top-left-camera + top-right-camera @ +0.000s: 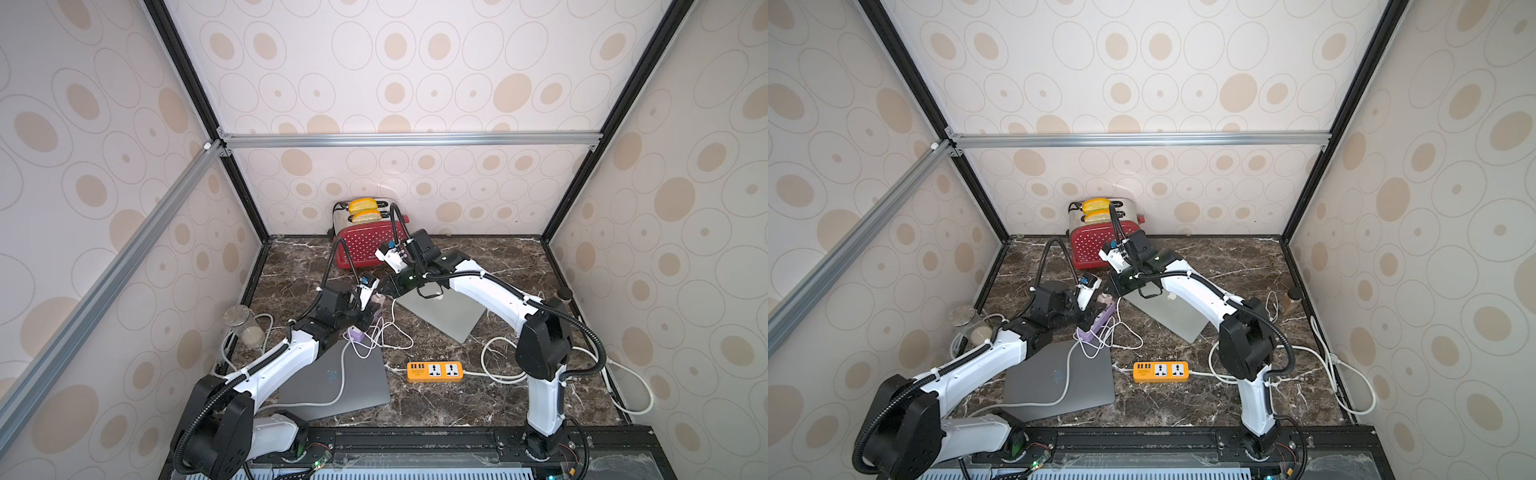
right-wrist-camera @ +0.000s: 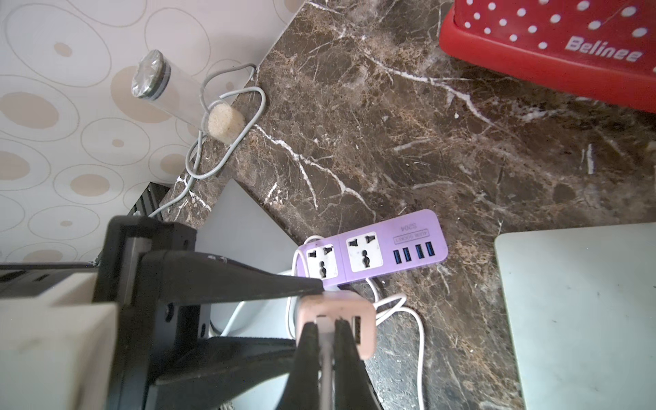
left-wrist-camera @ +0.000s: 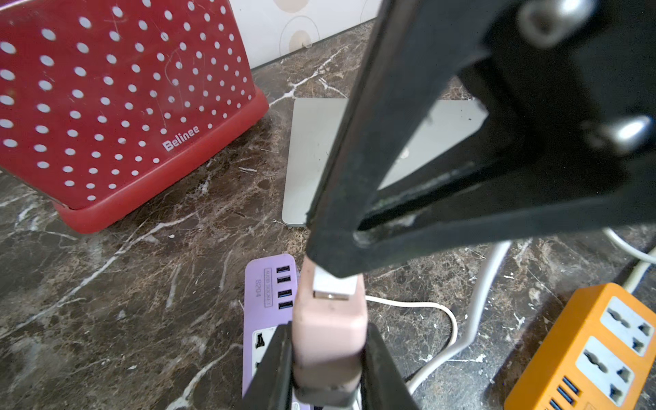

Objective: Unplug the laptop charger
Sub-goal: Remove the charging cable from the plug.

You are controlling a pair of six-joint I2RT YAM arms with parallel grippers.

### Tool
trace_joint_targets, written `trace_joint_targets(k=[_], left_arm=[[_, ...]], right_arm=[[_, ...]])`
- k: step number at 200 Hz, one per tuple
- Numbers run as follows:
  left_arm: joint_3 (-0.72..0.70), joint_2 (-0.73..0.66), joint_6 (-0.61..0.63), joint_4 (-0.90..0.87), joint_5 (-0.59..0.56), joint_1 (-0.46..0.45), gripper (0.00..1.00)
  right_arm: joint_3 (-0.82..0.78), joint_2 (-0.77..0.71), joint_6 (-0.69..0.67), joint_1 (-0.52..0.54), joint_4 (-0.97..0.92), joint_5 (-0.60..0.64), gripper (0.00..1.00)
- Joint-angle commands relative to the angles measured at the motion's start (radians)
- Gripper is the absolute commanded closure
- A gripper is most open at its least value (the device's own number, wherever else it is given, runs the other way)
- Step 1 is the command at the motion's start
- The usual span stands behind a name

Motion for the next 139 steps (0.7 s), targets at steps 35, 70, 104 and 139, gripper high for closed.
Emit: trace_joint_targets(k=[35,70,104,139], left_arm=[[-0.023,-0.007,0.038,-0.139,-0.1,0.033,0.99],[-0.025,-0.009,0.054,-0.146,-0.086,0.034,0.99],[-0.018,-0.003,0.076,-0.157,-0.082,0.034,0.99],[-0.014,0.004,0.1,-0.16,-0.084,0.031,0.99]], right_arm=[[-0.113,-0.098,-0.047,-0.082,-0.04,0.192,1.0],[-0.112,-0.112,-0.045,-0.099,-0.049,0.163,1.0],[-0.16,-0.126,0.021,-0.137,0.018,0.08,1.0],[-0.193,-0.137,0.096,-0.178,0.082,-0.003,1.0]])
